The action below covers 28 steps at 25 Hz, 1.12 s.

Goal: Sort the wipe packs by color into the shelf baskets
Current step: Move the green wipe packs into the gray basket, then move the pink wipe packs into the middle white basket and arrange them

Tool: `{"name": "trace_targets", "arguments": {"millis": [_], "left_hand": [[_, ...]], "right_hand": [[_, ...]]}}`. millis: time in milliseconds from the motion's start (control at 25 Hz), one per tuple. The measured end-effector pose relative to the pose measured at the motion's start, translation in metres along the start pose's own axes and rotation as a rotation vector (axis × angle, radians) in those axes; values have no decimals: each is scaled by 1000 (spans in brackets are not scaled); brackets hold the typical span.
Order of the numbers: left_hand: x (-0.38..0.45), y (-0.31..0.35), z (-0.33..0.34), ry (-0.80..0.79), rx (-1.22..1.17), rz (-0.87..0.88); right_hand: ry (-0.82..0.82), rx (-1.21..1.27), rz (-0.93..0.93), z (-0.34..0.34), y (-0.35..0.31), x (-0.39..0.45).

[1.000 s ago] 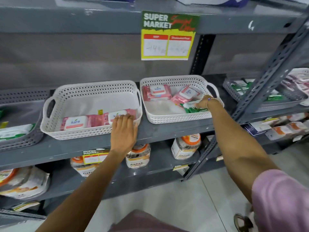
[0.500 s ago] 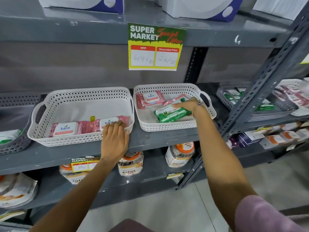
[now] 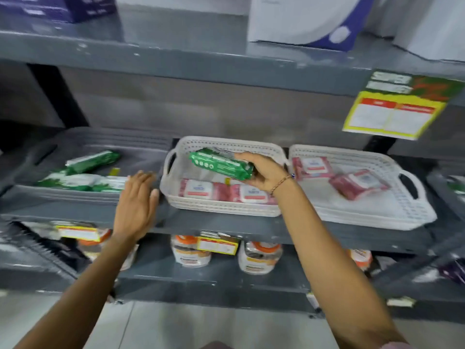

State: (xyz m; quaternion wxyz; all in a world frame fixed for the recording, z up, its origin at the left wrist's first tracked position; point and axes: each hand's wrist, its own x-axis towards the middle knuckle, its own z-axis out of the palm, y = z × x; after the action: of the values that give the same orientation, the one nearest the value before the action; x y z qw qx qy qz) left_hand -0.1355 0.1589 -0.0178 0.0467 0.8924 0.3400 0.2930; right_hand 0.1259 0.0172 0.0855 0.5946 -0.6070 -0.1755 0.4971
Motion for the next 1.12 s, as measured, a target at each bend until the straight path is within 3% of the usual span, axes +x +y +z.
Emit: {"name": "trace_targets", "arguments": {"millis": [120, 280, 560, 720, 880, 1040, 1120], "left_hand": [[-6, -82, -32, -21, 52, -103], [-21, -133, -43, -98, 97, -9], [-28, -140, -35, -29, 40, -12], [-25, -139, -39, -14, 23, -7], [-21, -118, -36, 28, -39, -80], [-11, -42, -10, -28, -144, 131], [-3, 7, 8, -70, -190, 195]], "right_hand": [[-67, 152, 13, 102, 15, 25], [-13, 107, 25, 206, 38, 53], [-58, -94, 148, 271, 66, 70], [-72, -180, 115, 257, 51, 56], [-72, -182, 22, 193, 39, 36], [173, -61, -133, 104, 24, 24], [374, 15, -198, 49, 17, 18]]}}
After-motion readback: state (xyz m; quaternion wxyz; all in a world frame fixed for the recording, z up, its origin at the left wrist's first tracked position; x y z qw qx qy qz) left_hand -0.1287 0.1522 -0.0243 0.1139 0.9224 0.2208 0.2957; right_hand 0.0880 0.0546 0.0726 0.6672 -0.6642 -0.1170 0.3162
